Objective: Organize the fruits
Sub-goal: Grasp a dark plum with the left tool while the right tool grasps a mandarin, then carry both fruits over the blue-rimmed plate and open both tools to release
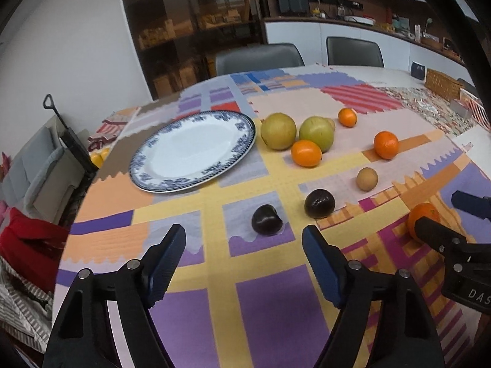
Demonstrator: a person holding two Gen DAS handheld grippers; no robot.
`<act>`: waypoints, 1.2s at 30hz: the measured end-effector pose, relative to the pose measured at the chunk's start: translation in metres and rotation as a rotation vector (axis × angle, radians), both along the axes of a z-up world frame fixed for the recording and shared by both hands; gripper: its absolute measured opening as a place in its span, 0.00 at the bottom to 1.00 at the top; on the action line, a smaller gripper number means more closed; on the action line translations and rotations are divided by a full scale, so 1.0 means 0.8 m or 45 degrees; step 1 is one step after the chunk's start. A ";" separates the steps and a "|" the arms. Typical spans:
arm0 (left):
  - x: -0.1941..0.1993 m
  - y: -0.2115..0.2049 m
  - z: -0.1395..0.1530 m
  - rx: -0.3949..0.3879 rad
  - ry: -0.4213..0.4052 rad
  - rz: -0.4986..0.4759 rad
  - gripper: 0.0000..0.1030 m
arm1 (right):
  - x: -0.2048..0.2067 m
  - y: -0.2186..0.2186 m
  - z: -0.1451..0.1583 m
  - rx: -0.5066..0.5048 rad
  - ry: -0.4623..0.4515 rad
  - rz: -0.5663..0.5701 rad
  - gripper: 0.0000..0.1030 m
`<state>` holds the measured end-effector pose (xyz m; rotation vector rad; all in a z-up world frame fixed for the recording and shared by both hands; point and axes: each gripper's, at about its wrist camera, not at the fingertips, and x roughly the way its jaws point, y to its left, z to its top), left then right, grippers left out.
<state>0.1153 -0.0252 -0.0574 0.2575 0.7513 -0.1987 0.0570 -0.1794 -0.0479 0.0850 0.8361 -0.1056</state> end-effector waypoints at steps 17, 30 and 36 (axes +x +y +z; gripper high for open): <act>0.045 -0.023 -0.035 0.016 0.174 -0.051 0.45 | 0.024 -0.003 -0.020 0.017 0.091 0.046 0.43; 0.051 -0.028 -0.038 0.003 0.177 -0.070 0.29 | 0.035 -0.005 -0.010 0.025 0.078 0.081 0.42; 0.051 -0.022 -0.040 -0.037 0.180 -0.074 0.26 | 0.039 0.004 0.000 -0.001 0.055 0.132 0.42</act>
